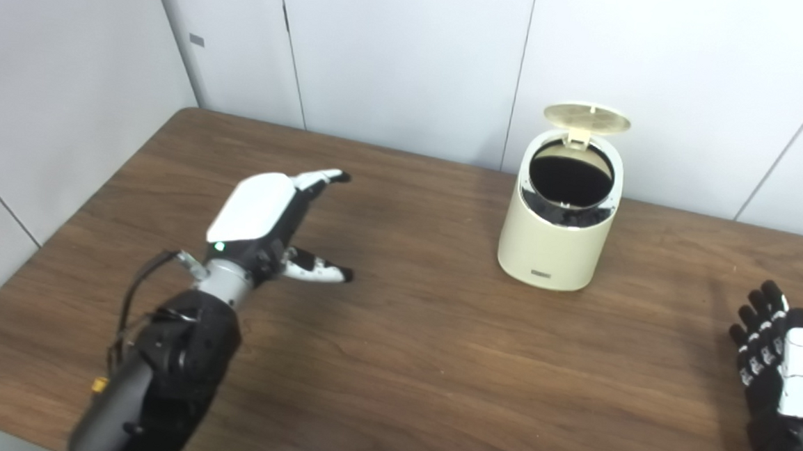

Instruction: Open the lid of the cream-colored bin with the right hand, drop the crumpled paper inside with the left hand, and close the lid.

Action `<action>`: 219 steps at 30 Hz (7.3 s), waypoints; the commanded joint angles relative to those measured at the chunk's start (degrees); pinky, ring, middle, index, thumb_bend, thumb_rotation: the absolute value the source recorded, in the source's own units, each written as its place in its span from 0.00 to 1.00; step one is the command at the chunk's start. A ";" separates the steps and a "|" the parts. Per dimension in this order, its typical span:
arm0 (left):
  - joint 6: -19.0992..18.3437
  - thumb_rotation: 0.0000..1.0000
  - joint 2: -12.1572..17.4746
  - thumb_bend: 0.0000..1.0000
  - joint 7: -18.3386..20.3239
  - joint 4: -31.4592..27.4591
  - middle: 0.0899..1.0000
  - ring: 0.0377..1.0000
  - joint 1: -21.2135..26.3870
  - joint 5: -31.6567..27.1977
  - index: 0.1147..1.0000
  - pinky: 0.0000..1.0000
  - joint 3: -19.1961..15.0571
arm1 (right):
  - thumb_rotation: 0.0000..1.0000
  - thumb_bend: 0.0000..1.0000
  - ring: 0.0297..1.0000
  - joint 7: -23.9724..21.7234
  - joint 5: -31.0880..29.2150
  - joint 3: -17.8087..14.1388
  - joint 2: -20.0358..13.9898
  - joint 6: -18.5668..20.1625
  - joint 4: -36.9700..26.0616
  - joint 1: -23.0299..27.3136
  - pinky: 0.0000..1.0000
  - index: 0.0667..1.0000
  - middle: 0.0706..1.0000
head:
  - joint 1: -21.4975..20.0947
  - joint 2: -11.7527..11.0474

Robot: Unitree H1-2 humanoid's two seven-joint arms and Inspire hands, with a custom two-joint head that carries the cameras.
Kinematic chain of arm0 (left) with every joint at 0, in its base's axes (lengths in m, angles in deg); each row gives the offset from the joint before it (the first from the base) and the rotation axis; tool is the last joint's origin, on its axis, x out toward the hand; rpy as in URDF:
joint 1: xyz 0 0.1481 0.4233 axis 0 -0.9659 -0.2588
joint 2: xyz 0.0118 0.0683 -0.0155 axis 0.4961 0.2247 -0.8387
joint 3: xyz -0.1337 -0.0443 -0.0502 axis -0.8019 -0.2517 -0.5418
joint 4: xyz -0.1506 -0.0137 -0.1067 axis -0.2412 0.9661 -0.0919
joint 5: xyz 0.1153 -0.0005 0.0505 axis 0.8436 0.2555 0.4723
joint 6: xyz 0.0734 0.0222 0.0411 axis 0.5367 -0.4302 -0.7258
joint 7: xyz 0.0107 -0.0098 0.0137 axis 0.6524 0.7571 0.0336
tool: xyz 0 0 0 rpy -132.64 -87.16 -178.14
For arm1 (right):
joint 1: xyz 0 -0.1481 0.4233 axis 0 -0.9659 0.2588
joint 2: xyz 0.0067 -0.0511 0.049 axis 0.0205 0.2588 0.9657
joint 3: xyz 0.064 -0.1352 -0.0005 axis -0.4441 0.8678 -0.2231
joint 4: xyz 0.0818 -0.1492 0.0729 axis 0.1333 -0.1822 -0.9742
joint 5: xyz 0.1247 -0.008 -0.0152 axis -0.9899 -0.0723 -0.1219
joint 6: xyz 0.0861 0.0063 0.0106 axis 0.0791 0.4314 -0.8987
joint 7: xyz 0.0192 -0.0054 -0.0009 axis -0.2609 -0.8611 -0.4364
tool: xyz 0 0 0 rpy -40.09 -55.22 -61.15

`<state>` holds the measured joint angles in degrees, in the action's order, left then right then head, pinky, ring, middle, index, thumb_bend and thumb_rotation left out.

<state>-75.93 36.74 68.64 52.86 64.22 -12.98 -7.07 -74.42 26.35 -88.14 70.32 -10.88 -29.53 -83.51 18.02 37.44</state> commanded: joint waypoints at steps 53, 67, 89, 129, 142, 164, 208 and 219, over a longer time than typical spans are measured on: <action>0.44 0.06 8.15 0.84 12.53 18.09 0.76 0.72 2.23 -0.57 0.74 0.61 -8.04 | 1.00 0.57 0.98 1.44 -1.05 -0.03 0.24 0.08 -1.79 2.14 0.93 0.98 0.99 | -0.42 0.33; -0.35 0.05 9.22 0.84 13.29 15.07 0.74 0.70 1.63 1.09 0.72 0.60 -6.23 | 1.00 0.57 0.99 1.03 -1.54 -0.22 -0.34 -0.64 -0.37 2.41 0.95 0.99 1.00 | -0.31 0.55; -0.35 0.01 7.40 0.79 19.67 13.09 0.68 0.63 1.97 5.52 0.72 0.55 -6.89 | 1.00 0.57 0.97 1.45 -1.21 -0.39 -0.67 -0.23 -0.18 2.69 0.92 0.96 0.97 | -0.13 1.28; 0.65 0.00 4.92 0.50 11.58 9.66 0.46 0.41 4.15 4.67 0.39 0.41 -5.24 | 1.00 0.58 0.97 1.13 -3.79 -0.75 0.14 -0.07 -0.31 2.78 1.00 0.99 0.92 | -1.70 1.73; 2.62 0.00 0.76 0.50 8.77 5.71 0.45 0.36 11.21 0.45 0.42 0.37 -2.76 | 1.00 0.57 0.97 1.16 -2.87 -0.39 0.80 -2.10 0.69 2.33 1.00 0.96 0.96 | -7.38 1.55; 3.05 0.00 -6.22 0.47 10.42 8.26 0.44 0.37 25.46 2.81 0.41 0.32 5.28 | 1.00 0.58 0.96 1.74 -1.05 0.18 2.38 -7.33 3.29 2.42 0.98 0.95 0.97 | -15.14 -1.32; 5.08 0.00 -22.22 0.47 -3.10 23.57 0.44 0.35 35.28 6.87 0.44 0.29 14.10 | 1.00 0.56 0.96 1.54 -1.82 -0.06 3.18 -11.70 8.48 2.89 1.00 0.97 0.96 | -16.37 -3.96; 7.50 0.00 -24.42 0.47 -7.54 29.18 0.44 0.36 36.88 5.07 0.45 0.27 16.02 | 1.00 0.59 0.97 1.85 -1.64 0.00 3.54 -11.40 8.15 2.68 1.00 0.98 0.96 | -16.51 -3.75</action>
<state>-70.37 12.84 63.53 82.30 97.63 -8.05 8.81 -72.70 25.24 -88.04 73.39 -21.14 -21.56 -81.27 1.49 33.66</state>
